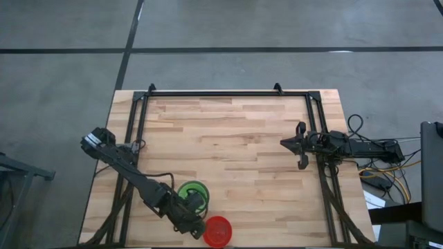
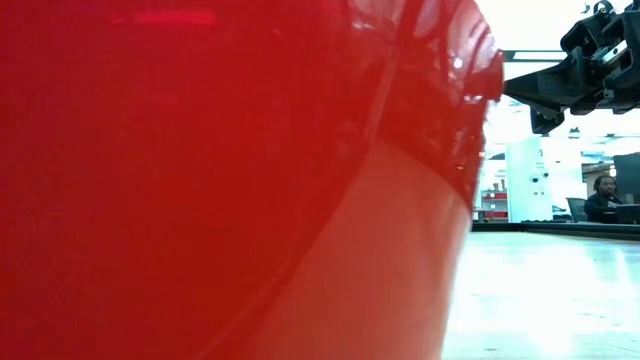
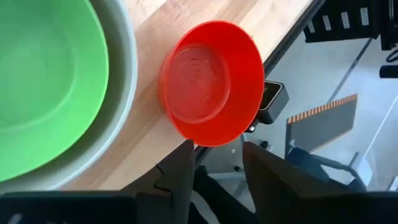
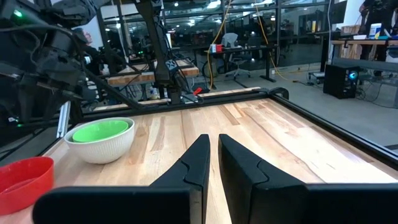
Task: Nest bowls inside each other
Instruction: Stack the red bowl on the green bowl
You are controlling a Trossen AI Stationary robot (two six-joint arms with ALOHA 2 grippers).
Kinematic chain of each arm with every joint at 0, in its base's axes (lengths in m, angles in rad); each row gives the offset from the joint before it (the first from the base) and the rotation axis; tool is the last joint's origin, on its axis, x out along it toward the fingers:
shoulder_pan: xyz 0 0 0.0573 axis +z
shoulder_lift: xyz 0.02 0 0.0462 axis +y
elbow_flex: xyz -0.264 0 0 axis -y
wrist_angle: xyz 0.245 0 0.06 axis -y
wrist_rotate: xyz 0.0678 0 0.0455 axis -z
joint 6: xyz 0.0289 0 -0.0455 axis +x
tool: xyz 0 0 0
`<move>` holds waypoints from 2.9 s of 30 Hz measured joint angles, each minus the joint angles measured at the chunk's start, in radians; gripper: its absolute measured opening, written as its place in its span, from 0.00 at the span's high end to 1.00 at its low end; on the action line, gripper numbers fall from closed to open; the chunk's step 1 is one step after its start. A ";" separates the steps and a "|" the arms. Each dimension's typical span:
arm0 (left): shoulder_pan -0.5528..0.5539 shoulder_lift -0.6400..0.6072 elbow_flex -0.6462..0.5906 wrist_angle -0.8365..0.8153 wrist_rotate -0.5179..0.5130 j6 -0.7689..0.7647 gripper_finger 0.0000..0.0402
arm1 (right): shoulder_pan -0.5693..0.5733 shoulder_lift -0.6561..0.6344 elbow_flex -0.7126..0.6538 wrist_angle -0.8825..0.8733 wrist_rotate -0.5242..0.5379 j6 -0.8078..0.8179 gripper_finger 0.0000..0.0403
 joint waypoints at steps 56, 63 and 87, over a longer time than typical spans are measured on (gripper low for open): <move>-0.021 0.118 -0.054 0.182 0.085 -0.299 0.61 | 0.000 0.000 0.000 0.000 0.000 0.000 0.92; -0.021 0.134 -0.054 0.182 0.098 -0.314 0.61 | 0.000 0.000 0.000 0.000 0.000 0.001 0.92; -0.020 0.193 -0.053 0.218 0.094 -0.339 0.61 | 0.000 0.000 0.000 0.000 0.000 0.001 0.92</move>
